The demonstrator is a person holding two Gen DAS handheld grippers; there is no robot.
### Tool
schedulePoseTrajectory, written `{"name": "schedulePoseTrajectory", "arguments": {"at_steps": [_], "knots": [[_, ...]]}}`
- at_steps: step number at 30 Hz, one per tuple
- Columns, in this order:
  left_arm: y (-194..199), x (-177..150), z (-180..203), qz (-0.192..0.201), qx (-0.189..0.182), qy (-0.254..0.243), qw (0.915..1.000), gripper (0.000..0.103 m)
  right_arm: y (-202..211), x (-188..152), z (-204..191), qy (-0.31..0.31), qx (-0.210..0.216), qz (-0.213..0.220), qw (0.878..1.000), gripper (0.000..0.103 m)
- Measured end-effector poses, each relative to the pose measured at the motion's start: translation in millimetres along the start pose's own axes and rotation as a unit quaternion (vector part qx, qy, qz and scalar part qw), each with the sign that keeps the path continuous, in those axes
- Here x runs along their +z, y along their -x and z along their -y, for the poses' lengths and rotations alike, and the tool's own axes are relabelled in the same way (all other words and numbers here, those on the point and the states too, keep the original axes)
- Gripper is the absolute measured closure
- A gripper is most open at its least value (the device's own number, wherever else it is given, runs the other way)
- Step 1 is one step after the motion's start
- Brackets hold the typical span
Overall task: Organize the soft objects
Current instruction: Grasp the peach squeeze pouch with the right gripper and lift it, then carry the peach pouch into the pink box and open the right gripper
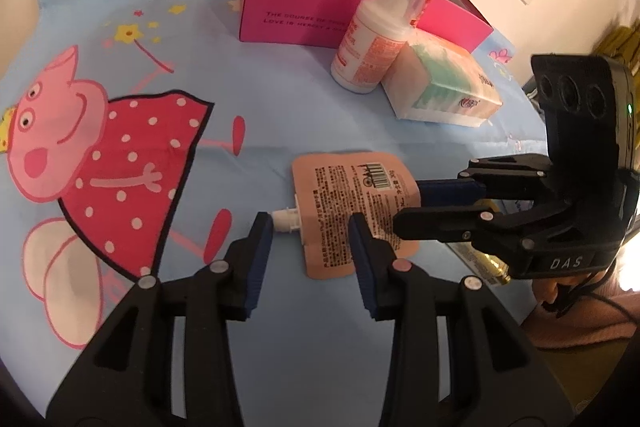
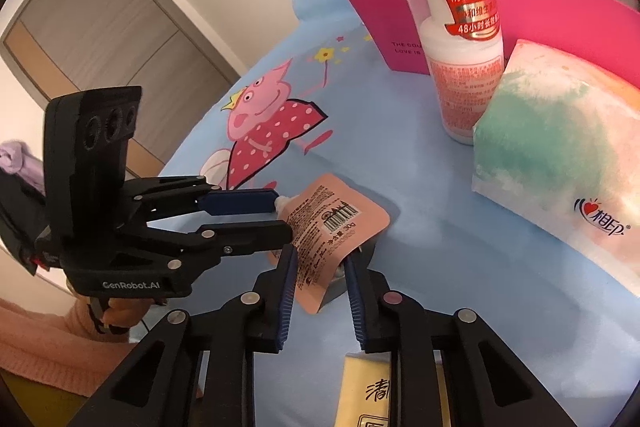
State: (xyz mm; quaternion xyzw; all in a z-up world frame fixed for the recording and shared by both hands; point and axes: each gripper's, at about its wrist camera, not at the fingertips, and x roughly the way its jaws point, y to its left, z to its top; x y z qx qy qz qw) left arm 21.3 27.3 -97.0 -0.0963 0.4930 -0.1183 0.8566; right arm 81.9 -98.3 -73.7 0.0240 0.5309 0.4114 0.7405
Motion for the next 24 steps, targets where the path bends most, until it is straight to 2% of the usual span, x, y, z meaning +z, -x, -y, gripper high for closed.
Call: {"name": "schedulePoseTrajectory", "arguments": {"at_steps": [5, 6, 10, 17, 24], "knots": [[-1.2, 3.1, 1.4, -0.001, -0.003, 0.002, 1.0000, 0.061, 2.8, 1.1, 1.9, 0.004, -0.003, 0.004, 1.000, 0.080], [-0.4, 4.0, 2.0, 0.000, -0.009, 0.004, 1.0000, 0.058, 4.4, 1.3, 1.1, 0.007, -0.006, 0.007, 1.000, 0.080], [10.8, 6.0, 8.3, 0.016, -0.011, -0.003, 0.9998, 0.058, 16.5, 4.4, -5.3, 0.023, -0.009, 0.025, 0.999, 0.080], [47.4, 26.8, 24.1, 0.070, -0.013, -0.022, 0.9972, 0.058, 57.0, 22.4, -26.6, 0.068, -0.014, 0.075, 0.995, 0.080], [86.6, 67.8, 36.2, 0.138, -0.003, -0.048, 0.9892, 0.058, 97.5, 55.6, -44.8, 0.109, -0.019, 0.136, 0.984, 0.080]]}}
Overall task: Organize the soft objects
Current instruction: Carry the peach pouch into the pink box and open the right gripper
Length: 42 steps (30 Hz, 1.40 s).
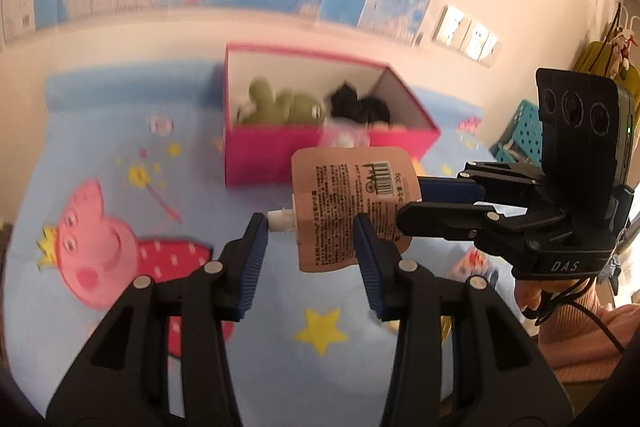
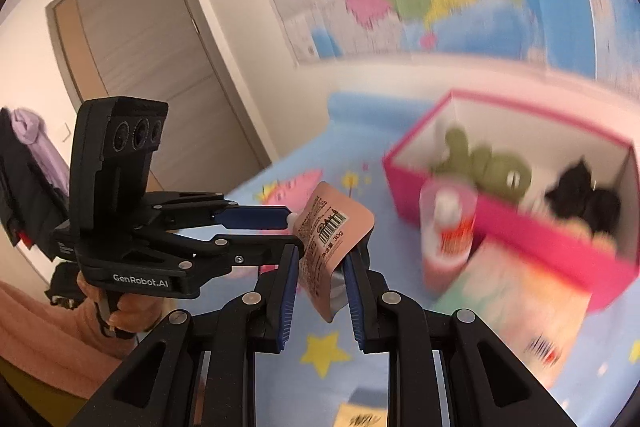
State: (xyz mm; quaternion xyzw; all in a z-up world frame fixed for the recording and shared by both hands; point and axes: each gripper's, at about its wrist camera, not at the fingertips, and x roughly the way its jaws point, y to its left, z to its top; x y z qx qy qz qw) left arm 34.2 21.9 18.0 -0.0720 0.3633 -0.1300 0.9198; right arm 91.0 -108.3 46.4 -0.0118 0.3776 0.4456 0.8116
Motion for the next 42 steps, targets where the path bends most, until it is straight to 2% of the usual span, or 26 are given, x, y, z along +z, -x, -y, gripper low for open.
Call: {"name": "schedulePoseTrajectory", "arguments": {"at_steps": [5, 10, 18, 24, 32, 35, 37, 42], "knots": [[3.5, 35.3, 0.3, 0.031, 0.018, -0.024, 0.9991, 0.058, 11.7, 34.0, 4.5, 0.026, -0.009, 0.034, 0.999, 0.080], [-5.5, 63.7, -3.4, 0.040, 0.022, -0.031, 0.9985, 0.058, 8.3, 58.5, 19.0, 0.031, -0.023, 0.051, 0.998, 0.080], [-46.6, 89.9, -13.8, 0.020, 0.025, -0.024, 0.9992, 0.058, -12.0, 79.0, 66.8, 0.003, -0.031, 0.046, 0.998, 0.080], [-75.5, 95.5, -24.6, 0.002, 0.023, -0.011, 0.9997, 0.058, -29.1, 77.5, 86.9, -0.005, -0.045, 0.033, 0.998, 0.080], [-102.0, 96.6, -29.0, -0.019, 0.039, -0.007, 0.9991, 0.058, -58.4, 67.5, 115.0, -0.031, -0.057, 0.001, 0.998, 0.078], [-105.5, 95.8, -31.7, -0.021, 0.042, -0.003, 0.9989, 0.058, -70.5, 63.4, 124.5, -0.043, -0.062, -0.018, 0.997, 0.077], [-107.0, 96.0, -32.9, -0.021, 0.045, 0.001, 0.9988, 0.058, -74.3, 61.1, 128.1, -0.053, -0.064, -0.026, 0.996, 0.072], [-99.3, 94.6, -32.2, -0.012, 0.047, 0.001, 0.9988, 0.058, -68.5, 58.4, 129.4, -0.063, -0.074, -0.026, 0.995, 0.069]]}}
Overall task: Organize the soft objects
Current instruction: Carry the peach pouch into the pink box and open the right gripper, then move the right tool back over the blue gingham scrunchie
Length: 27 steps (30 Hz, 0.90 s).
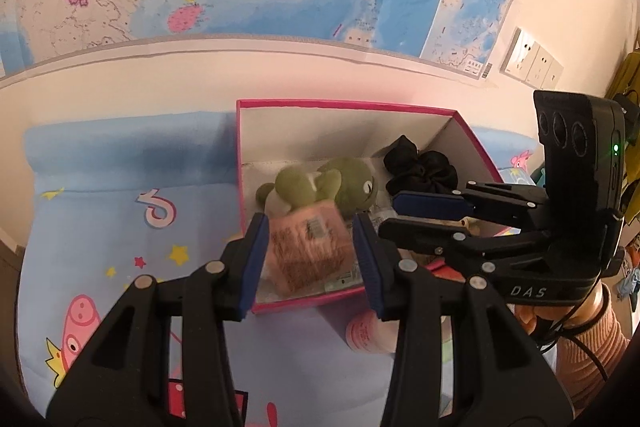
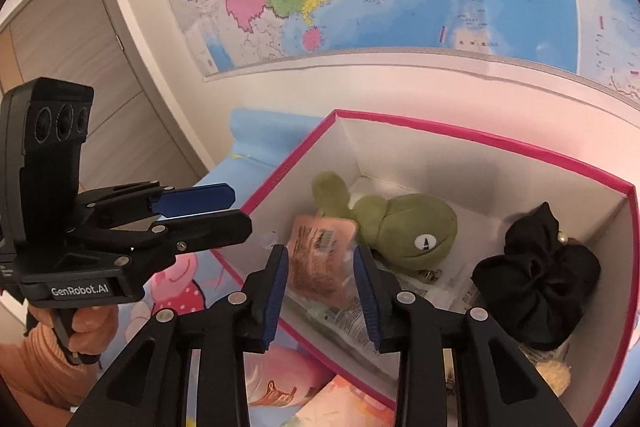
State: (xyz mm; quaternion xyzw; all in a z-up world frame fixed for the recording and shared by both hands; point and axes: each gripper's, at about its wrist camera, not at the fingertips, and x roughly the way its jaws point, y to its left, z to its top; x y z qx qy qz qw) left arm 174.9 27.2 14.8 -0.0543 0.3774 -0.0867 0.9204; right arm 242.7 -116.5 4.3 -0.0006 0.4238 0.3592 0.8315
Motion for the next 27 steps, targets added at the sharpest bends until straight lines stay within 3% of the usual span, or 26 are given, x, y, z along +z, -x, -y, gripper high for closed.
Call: {"name": "schedulePoseTrajectory", "arguments": {"at_steps": [5, 9, 14, 21, 27], "knots": [[17.0, -5.2, 3.7, 0.017, 0.003, -0.006, 0.9998, 0.058, 16.6, -5.5, 1.7, -0.015, 0.006, 0.008, 1.000, 0.068], [39.7, -16.3, 10.2, 0.036, -0.004, -0.014, 0.9992, 0.052, 38.7, -15.5, -2.3, -0.016, 0.012, 0.024, 1.000, 0.067], [63.8, -37.0, 21.9, 0.049, -0.028, -0.026, 0.9981, 0.049, 75.6, -32.8, -13.0, -0.008, 0.014, 0.050, 0.999, 0.058], [78.0, -73.1, 38.1, 0.032, -0.059, -0.039, 0.9970, 0.049, 118.9, -71.3, -22.1, -0.006, 0.012, 0.059, 0.998, 0.049], [73.8, -103.1, 59.6, 0.002, -0.099, -0.043, 0.9942, 0.049, 131.5, -117.0, -15.2, -0.035, -0.003, 0.036, 0.999, 0.048]]}}
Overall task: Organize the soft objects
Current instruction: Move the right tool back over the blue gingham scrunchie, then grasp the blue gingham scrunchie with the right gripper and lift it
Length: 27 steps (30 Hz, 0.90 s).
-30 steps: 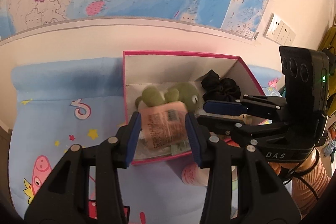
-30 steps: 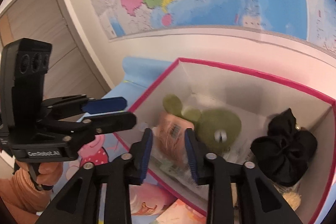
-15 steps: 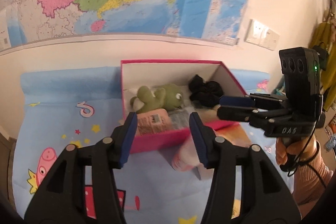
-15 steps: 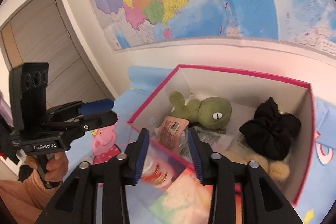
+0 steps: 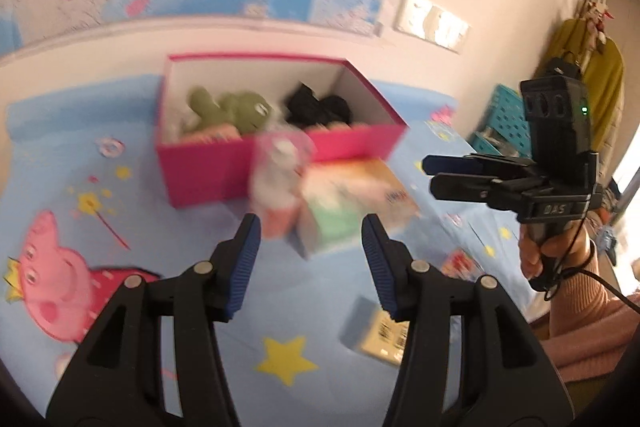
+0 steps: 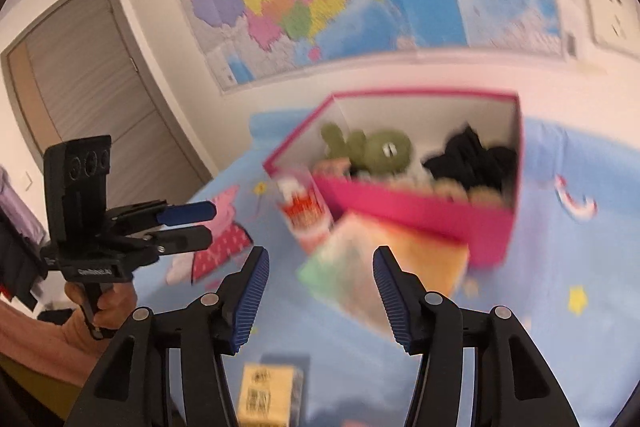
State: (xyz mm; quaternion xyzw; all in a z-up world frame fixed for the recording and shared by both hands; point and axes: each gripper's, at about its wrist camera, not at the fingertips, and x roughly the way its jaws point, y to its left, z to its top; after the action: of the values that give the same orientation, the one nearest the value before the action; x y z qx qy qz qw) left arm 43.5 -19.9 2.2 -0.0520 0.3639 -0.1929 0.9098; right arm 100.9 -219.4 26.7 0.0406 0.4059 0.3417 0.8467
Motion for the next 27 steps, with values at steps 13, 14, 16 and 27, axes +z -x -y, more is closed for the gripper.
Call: {"name": "schedulePoseTrajectory", "arguments": {"at_steps": [13, 14, 16, 27], "knots": [[-30.2, -32.6, 60.3, -0.065, -0.061, -0.055, 0.9945, 0.049, 30.9, -81.4, 4.7, -0.027, -0.021, -0.062, 0.997, 0.039], [-32.4, -33.0, 61.7, -0.069, -0.064, -0.057, 0.9939, 0.049, 31.7, -85.5, 3.0, -0.025, -0.019, -0.065, 0.997, 0.039], [-36.1, -35.8, 65.4, -0.077, -0.067, -0.059, 0.9931, 0.049, 31.6, -91.5, -0.9, -0.022, -0.017, -0.071, 0.997, 0.039], [-41.6, -45.4, 68.2, -0.092, -0.079, -0.052, 0.9913, 0.049, 24.0, -112.9, -13.6, -0.001, -0.032, -0.099, 0.995, 0.057]]}}
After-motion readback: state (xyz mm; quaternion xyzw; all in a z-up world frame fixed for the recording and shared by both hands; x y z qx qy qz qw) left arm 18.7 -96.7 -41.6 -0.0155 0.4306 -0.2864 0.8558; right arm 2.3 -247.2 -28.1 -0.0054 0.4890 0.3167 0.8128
